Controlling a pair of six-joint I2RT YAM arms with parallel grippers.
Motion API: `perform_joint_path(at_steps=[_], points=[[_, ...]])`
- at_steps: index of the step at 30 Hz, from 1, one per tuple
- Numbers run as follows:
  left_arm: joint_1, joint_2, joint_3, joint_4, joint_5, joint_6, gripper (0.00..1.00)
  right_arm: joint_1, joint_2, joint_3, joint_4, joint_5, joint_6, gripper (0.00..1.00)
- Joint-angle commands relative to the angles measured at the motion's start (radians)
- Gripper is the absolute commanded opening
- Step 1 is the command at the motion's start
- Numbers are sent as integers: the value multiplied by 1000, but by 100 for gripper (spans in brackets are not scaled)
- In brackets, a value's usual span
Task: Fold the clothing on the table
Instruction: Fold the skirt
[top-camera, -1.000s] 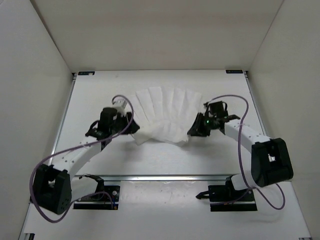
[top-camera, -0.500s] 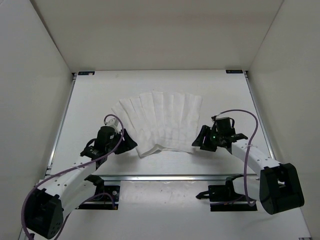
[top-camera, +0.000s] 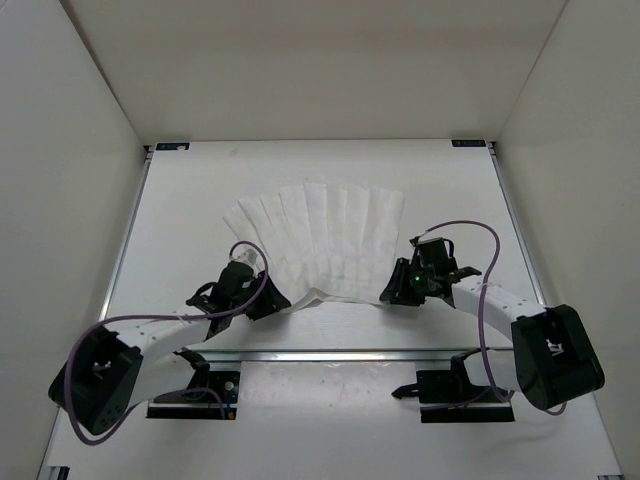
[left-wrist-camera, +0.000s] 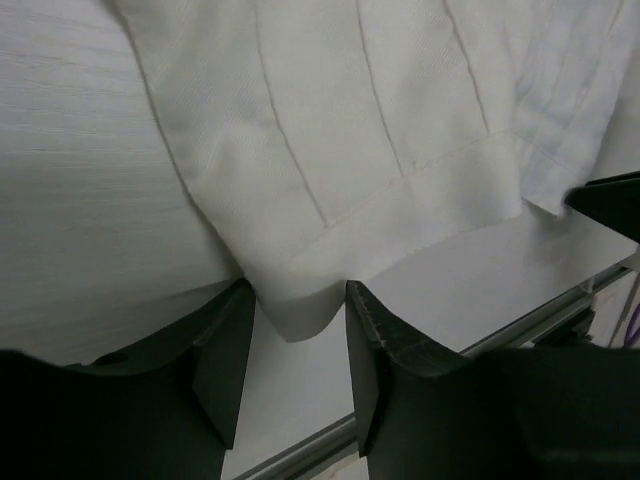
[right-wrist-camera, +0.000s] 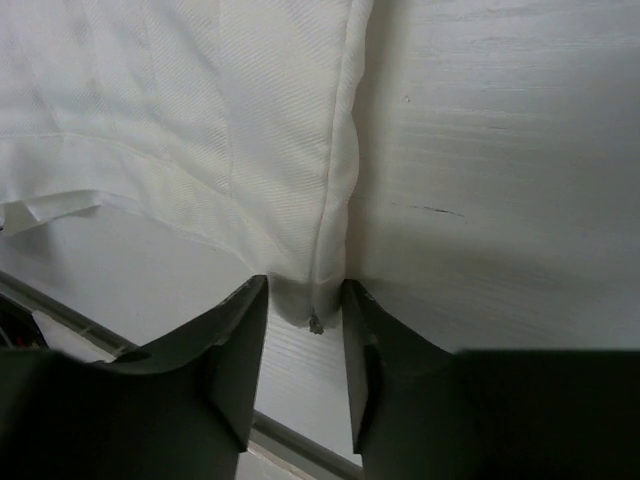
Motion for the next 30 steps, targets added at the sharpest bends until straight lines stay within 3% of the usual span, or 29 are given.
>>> perform_joint_path(at_steps=[1,2,3,4,5,12,14,18,23,26,30], points=[[-48,83,17,124,6,-70,50,23,22,-5,50,28,17,31],[-59,113,29,138,-6,-71,34,24,27,-8,64,28,23,26],[-61,121,41,148,-6,-62,25,20,27,-6,68,24,25,15],[-56,144,48,148,-18,-59,9,15,32,5,67,19,10,7],[-42,153,67,143,-12,-35,0,15,33,21,59,19,2,0],[85,33,256,-226,-56,221,0,-60,-138,104,-140,33,-61,0],[71,6,272,-297,-76,251,0,-63,-194,112,-200,24,-79,0],[4,-98,221,-388,-72,227,0,-9,-281,65,-315,10,-78,0],[-7,-329,161,-524,-15,168,0,155,-470,48,-431,33,72,0],[21,-472,202,-622,15,151,0,132,-594,46,-528,-30,115,0],[45,-517,282,-708,46,145,0,16,-717,138,-663,-137,88,0]])
